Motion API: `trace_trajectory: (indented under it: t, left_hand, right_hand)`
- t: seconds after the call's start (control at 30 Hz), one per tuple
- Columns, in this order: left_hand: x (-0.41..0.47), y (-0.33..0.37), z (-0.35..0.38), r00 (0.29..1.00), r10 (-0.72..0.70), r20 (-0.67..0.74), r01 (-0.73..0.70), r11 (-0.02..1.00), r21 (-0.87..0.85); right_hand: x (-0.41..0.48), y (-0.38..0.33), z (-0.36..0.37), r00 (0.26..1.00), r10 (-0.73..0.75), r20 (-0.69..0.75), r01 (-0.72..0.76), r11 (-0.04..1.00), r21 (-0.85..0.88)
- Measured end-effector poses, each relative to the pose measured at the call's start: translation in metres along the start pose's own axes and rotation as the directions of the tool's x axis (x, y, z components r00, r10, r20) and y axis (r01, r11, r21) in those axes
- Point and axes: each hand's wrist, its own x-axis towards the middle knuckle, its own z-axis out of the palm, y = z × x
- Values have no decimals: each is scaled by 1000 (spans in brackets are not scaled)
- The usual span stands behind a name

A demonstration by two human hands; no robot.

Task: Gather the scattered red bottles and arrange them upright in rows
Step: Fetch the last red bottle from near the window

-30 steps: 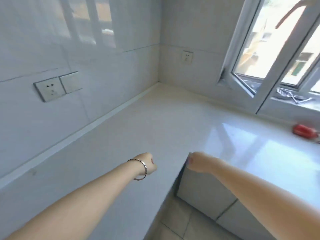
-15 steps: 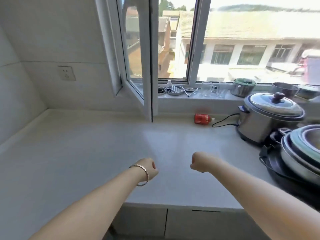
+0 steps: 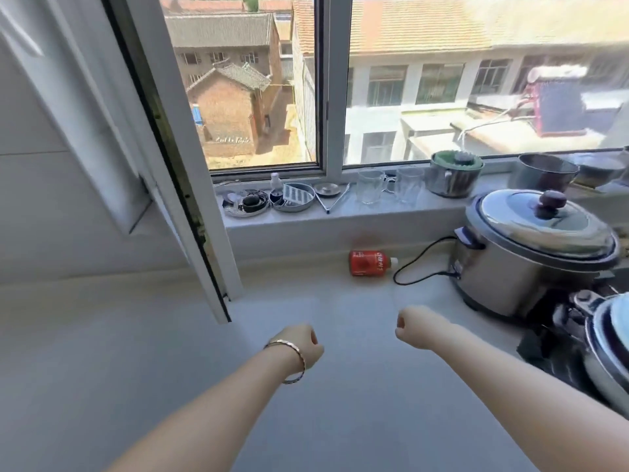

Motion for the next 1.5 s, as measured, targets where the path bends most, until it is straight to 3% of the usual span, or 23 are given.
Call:
trace_trajectory:
  t: [0.47,0.67,0.8,1.1,1.27,1.5]
  left_hand:
    - [142,17,13,954,-298,7,296,943,-154]
    - [155,15,21,934,-357,16,353,914,-202]
    - [148,2,24,907,-419,38,412,864,-289]
    - [63,-27,24,878,-478,-3,443,817,-369]
    - [-35,-60,42,826,-563,-17,501,749,-433]
    - [-217,-129,96,652,-755,-76,587,565,-580]
  right_hand:
    - [231,34,-49,994,-79,-76,71,992,-109]
    - [272,46,-27,996,-74,-46,72,996,-50]
    - [272,50,-32,987,-156,-44,150,982,-116]
    - [173,-8,-67,918,-390,-73,358,893,-273]
    - [74,-65,-54,786,-613,79,557,648,-519]
    - [-106,-176,15,554,-810,195,749,381,-543]
